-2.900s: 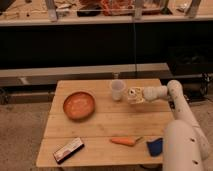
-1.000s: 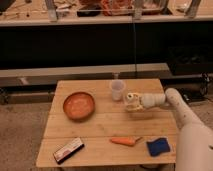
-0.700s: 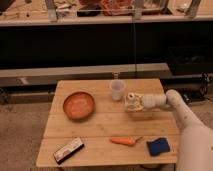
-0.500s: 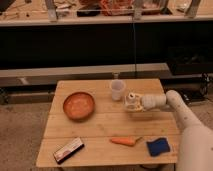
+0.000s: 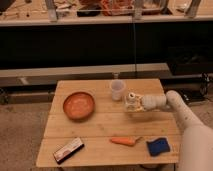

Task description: Stand the bottle upright

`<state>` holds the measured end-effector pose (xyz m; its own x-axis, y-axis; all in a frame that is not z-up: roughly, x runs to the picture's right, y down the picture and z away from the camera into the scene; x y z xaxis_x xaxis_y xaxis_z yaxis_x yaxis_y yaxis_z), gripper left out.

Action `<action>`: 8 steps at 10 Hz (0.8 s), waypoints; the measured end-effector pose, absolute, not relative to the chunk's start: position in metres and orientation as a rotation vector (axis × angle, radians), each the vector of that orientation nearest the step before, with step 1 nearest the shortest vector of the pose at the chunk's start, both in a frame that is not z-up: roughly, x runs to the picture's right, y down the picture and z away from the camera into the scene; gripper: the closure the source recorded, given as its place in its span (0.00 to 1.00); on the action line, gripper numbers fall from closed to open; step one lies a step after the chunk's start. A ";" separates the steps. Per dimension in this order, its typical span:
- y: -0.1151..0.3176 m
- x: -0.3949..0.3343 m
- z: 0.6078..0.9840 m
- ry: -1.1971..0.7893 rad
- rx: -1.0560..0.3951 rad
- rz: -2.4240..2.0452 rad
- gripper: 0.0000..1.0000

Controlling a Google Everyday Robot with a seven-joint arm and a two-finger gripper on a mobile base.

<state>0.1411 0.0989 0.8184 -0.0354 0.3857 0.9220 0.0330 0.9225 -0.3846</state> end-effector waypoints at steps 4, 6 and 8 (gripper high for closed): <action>0.107 0.146 0.815 -1.592 -0.378 0.361 1.00; 0.113 0.149 0.813 -1.596 -0.398 0.389 1.00; 0.118 0.147 0.811 -1.598 -0.425 0.396 1.00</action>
<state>0.1471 0.1179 0.8106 -0.0589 0.4959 0.8664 0.0342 0.8684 -0.4947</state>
